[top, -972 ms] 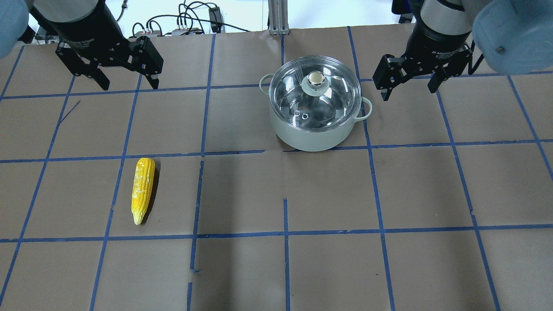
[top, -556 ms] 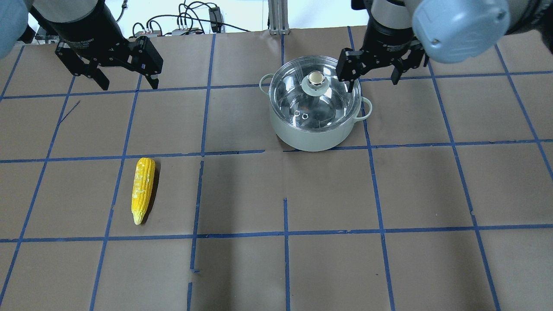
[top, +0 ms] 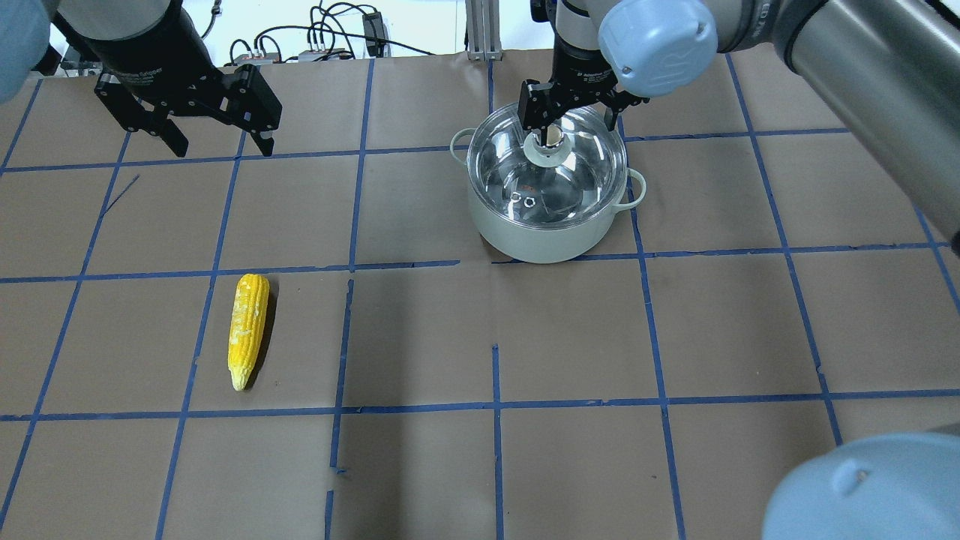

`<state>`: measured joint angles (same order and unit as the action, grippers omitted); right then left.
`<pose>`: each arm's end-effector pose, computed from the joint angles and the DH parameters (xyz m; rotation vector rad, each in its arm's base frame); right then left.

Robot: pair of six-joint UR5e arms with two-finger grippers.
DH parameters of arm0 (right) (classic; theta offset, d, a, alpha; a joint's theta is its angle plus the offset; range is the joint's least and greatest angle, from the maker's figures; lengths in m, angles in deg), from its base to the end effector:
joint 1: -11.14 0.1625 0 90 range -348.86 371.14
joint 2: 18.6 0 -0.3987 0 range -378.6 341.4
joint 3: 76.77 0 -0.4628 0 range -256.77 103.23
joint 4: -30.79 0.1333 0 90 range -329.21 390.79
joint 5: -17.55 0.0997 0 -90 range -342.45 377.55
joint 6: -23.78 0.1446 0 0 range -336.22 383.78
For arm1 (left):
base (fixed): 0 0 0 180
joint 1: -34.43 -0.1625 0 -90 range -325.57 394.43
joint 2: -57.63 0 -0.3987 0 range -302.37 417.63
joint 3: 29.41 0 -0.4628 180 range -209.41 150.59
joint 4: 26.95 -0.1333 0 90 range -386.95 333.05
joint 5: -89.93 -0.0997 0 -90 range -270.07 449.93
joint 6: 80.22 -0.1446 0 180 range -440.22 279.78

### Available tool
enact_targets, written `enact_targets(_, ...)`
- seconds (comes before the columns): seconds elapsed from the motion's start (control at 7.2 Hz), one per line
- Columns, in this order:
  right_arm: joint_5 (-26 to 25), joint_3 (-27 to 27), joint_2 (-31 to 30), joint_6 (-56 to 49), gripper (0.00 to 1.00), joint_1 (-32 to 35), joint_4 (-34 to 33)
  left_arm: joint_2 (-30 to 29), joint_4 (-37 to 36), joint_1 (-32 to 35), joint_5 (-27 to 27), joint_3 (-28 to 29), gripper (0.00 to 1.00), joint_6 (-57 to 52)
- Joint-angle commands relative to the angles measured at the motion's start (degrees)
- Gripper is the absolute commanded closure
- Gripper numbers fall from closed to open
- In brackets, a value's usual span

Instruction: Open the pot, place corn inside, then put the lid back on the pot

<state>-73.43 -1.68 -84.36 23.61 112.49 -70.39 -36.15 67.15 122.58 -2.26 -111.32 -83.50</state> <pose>0.2709 -0.6848 0.3097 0.3134 -3.1115 0.0529 -0.1087 -0.5918 0.4510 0.0386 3.1030 -0.0030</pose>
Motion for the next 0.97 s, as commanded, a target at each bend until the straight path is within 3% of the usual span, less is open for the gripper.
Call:
enact_targets(0.0, 0.1, -2.0, 3.4, 0.3, 0.0, 1.0, -1.6, 0.0, -0.1, 0.0, 0.0, 0.0, 0.0, -0.1)
enact_targets(0.56, -0.4, -3.5, 6.9, 1.0, 0.02, 1.9, -3.9, -0.2, -0.1, -0.2, 0.1, 0.1, 0.0, -0.2)
enact_targets(0.69, -0.6, -4.0, 7.0, 1.0, 0.08, 1.9, -3.9, -0.2, -0.1, -0.3, 0.1, 0.1, 0.0, -0.2)
enact_targets(0.83, -0.6, -4.6, 7.0, 1.0, 0.21, 1.9, -3.3, -0.2, -0.1, -0.3, 0.1, 0.1, 0.0, -0.2)
